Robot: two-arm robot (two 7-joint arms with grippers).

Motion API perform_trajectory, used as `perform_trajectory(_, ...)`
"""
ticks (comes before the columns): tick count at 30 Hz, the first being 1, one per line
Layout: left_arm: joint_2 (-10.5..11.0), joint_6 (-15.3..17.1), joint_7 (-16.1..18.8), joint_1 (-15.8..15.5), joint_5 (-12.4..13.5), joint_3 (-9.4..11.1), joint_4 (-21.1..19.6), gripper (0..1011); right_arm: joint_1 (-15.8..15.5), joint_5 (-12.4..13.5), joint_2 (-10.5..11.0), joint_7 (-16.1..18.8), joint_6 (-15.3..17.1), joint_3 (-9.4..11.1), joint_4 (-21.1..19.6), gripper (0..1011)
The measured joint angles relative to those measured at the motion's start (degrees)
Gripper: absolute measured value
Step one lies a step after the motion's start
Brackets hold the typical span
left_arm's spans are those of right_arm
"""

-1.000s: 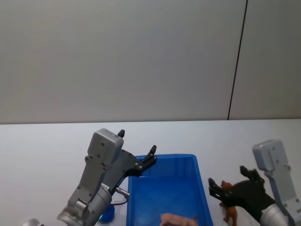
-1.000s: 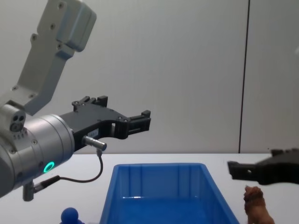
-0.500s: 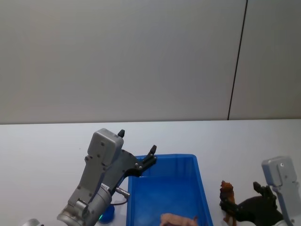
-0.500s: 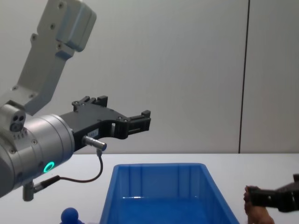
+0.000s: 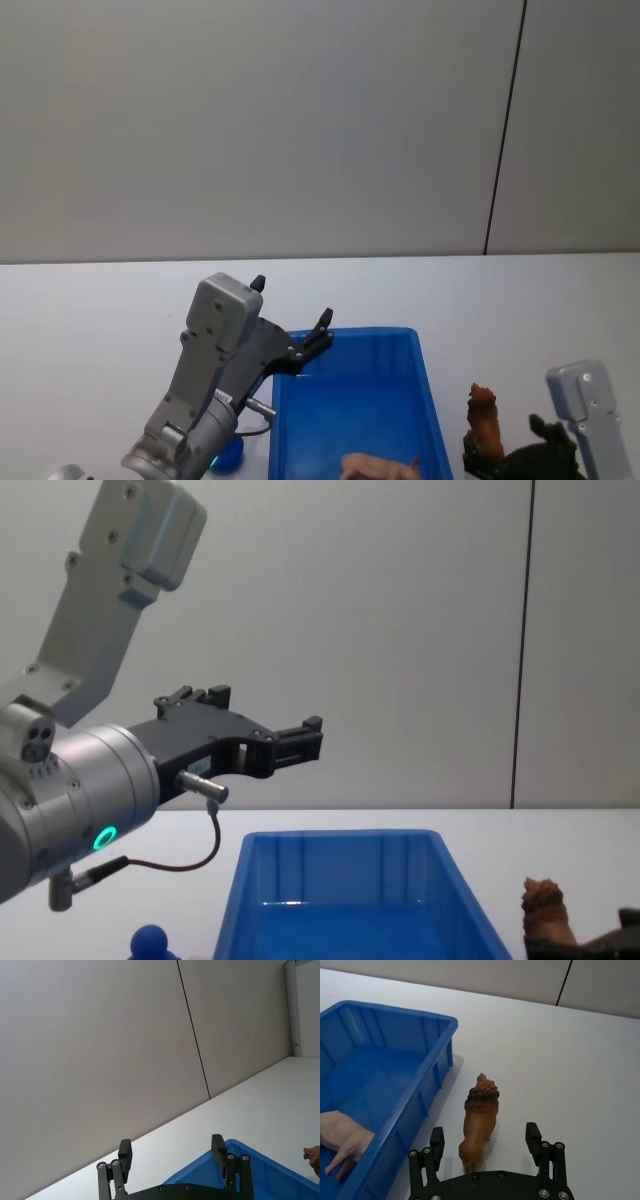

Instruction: Pick up the two dolls from the table and place them into the box.

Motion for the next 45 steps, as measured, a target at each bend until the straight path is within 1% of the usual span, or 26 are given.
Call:
perform_trajectory(3,0.0,0.0,0.0,0.0,0.0,0.0,0.0,1001,0.36,0.0,-0.37,0.58,-0.5,-0.12,1.44,976)
perform_trajectory(6,0.0,0.0,0.0,0.0,0.0,0.0,0.0,1001,0.82,-0.02,-0.81,1.28,-1.11,-0.27,3.1,910)
perform_trajectory(7,0.0,0.0,0.0,0.0,0.0,0.0,0.0,1001,0.9,-0.02,-0.88,1.39,-1.21,-0.29,3.4,910)
perform_trajectory(8,0.0,0.0,0.0,0.0,0.0,0.0,0.0,1001,1.01,-0.02,-0.99,1.49,-1.31,-0.31,3.76,862)
perform_trajectory(9,0.0,0.0,0.0,0.0,0.0,0.0,0.0,1001,1.1,-0.02,-1.07,1.58,-1.41,-0.33,4.03,845)
perform_trajectory(10,0.0,0.0,0.0,0.0,0.0,0.0,0.0,1001,1.25,-0.03,-1.2,1.7,-1.59,-0.36,4.56,794)
perform_trajectory(11,0.0,0.0,0.0,0.0,0.0,0.0,0.0,1001,1.32,-0.03,-1.27,1.75,-1.68,-0.38,4.79,781)
perform_trajectory(12,0.0,0.0,0.0,0.0,0.0,0.0,0.0,1001,1.41,-0.04,-1.36,1.78,-1.75,-0.4,5.11,737)
perform_trajectory(14,0.0,0.0,0.0,0.0,0.0,0.0,0.0,1001,1.52,-0.05,-1.48,1.82,-1.9,-0.42,5.54,717)
perform_trajectory(15,0.0,0.0,0.0,0.0,0.0,0.0,0.0,1001,1.6,-0.05,-1.59,1.82,-2.04,-0.43,5.85,659)
perform_trajectory(17,0.0,0.0,0.0,0.0,0.0,0.0,0.0,1001,1.67,-0.07,-1.69,1.79,-2.18,-0.43,6.12,620)
perform_trajectory(18,0.0,0.0,0.0,0.0,0.0,0.0,0.0,1001,1.69,-0.11,-1.77,1.67,-2.33,-0.43,6.32,560)
perform_trajectory(19,0.0,0.0,0.0,0.0,0.0,0.0,0.0,1001,1.7,-0.12,-1.79,1.59,-2.39,-0.44,6.35,541)
perform_trajectory(20,0.0,0.0,0.0,0.0,0.0,0.0,0.0,1001,1.69,-0.15,-1.82,1.5,-2.45,-0.43,6.38,482)
perform_trajectory(23,0.0,0.0,0.0,0.0,0.0,0.0,0.0,1001,1.59,-0.24,-1.87,0.99,-2.73,-0.38,6.4,422)
perform_trajectory(24,0.0,0.0,0.0,0.0,0.0,0.0,0.0,1001,1.47,-0.28,-1.87,0.66,-2.85,-0.35,6.31,358)
perform_trajectory(27,0.0,0.0,0.0,0.0,0.0,0.0,0.0,1001,1.18,-0.35,-1.87,0.21,-3.11,-0.28,5.89,290)
perform_trajectory(37,0.0,0.0,0.0,0.0,0.0,0.0,0.0,1001,0.45,-0.15,-1.75,-0.22,-4.25,-0.07,4.11,284)
perform_trajectory(45,0.01,0.0,0.0,0.0,0.0,0.0,0.0,1001,0.43,0.22,-1.82,1.6,-5.85,-0.12,1.67,284)
